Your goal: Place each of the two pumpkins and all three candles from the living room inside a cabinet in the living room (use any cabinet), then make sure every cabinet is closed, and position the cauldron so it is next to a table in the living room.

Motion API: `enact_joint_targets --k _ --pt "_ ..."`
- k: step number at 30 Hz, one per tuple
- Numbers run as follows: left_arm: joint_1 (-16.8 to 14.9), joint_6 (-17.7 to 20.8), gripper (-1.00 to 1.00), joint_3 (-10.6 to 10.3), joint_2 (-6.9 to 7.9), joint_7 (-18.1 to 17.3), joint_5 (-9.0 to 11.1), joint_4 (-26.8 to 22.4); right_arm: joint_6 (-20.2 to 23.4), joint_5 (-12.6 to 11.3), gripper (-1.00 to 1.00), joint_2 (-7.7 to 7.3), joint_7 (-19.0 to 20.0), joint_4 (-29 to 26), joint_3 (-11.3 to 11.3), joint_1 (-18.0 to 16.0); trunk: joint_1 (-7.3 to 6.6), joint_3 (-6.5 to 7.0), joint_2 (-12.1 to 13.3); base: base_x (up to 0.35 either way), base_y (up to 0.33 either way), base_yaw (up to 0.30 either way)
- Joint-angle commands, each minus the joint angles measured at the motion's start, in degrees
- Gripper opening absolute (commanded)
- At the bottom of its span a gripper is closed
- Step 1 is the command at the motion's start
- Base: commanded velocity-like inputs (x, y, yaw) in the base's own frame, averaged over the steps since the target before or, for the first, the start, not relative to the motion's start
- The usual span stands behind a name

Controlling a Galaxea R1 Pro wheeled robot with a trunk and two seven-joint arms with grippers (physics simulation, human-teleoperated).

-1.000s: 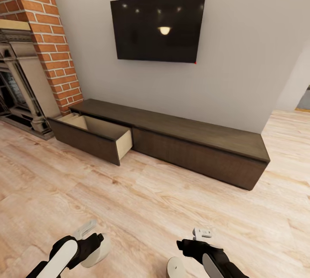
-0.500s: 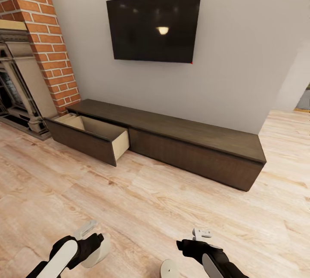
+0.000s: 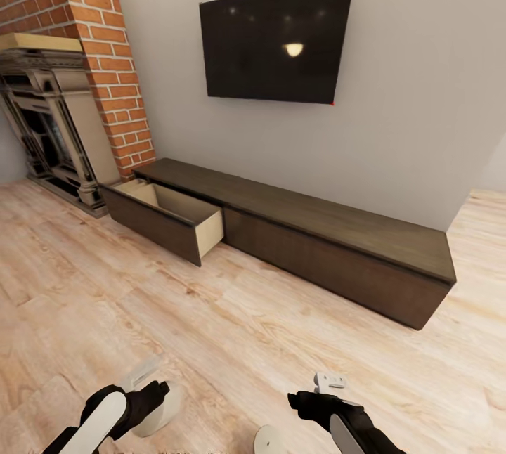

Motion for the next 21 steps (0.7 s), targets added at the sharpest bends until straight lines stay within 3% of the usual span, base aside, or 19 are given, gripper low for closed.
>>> enact_joint_targets --k 1,21 --pt "-0.07 0.25 -1.00 -0.12 0.04 0.29 0.14 -0.06 0.10 -0.60 1.00 -0.08 -0.57 -0.13 0.26 -0.03 -0.01 -0.05 -0.03 0.000 -0.027 0.275" --pt "-0.07 0.25 -1.00 -0.07 -0.13 0.29 0.66 -0.24 0.10 -0.61 1.00 -0.08 -0.53 -0.13 0.26 -0.02 -0.01 -0.05 -0.03 0.000 -0.003 0.275"
